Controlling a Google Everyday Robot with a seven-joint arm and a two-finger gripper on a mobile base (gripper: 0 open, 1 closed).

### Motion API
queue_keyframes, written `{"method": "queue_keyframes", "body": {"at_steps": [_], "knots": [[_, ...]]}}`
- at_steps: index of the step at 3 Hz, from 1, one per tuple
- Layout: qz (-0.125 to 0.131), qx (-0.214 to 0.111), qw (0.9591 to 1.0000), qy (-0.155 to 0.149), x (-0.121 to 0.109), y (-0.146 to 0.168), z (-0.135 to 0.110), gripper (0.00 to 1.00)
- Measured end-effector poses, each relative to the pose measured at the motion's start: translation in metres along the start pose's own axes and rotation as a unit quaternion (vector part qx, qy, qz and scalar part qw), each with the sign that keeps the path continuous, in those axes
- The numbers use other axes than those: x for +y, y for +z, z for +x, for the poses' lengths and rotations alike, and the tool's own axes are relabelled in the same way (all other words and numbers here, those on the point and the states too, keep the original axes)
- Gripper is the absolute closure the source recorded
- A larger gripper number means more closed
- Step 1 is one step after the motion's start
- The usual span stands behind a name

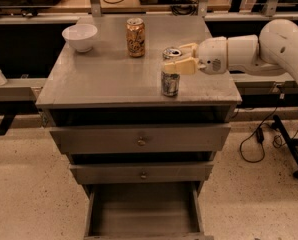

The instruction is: Pick redbull can from bottom drawer and place on counter

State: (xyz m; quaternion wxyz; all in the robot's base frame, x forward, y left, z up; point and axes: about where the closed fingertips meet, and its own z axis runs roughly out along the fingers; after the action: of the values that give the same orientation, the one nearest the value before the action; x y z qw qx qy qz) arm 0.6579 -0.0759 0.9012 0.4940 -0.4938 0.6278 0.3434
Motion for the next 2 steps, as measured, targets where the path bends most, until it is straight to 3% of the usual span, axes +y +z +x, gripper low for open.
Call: {"method": "queue_keyframes", "body": {"at_steps": [2], "knots": [[-0.003, -0.001, 1.0000, 0.001, 0.0007, 0.0044, -0.0001, 0.12]]}}
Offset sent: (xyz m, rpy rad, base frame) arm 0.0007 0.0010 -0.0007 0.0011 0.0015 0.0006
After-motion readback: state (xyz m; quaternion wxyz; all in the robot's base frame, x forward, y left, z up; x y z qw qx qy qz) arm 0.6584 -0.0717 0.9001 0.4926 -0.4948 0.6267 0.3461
